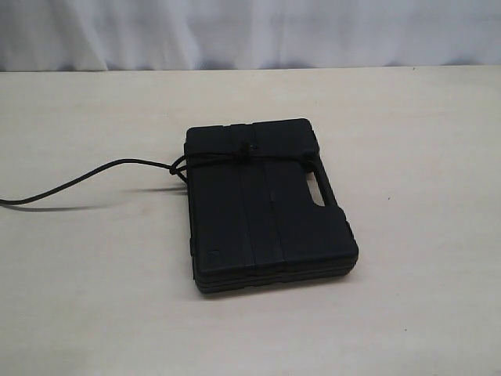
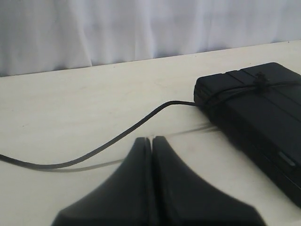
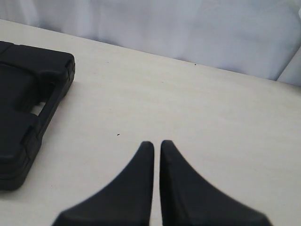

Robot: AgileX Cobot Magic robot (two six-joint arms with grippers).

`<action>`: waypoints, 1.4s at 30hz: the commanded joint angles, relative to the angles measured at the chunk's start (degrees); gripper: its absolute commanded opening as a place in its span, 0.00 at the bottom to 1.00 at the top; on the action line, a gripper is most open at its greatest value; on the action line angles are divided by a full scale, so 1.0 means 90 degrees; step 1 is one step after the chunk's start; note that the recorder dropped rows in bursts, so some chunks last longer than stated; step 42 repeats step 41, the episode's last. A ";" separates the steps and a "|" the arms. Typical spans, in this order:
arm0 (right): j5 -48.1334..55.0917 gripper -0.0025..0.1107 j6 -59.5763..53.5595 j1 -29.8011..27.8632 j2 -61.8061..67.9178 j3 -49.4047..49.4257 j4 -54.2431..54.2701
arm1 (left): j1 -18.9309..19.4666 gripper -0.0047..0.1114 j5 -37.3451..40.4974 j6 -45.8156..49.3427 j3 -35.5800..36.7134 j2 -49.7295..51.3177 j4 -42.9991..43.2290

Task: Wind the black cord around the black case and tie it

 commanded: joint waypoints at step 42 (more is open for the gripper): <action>0.0027 0.06 0.0054 -0.0038 -0.0030 0.0014 0.0013 | 0.0009 0.04 -0.0084 -0.0030 0.0014 -0.0016 0.0013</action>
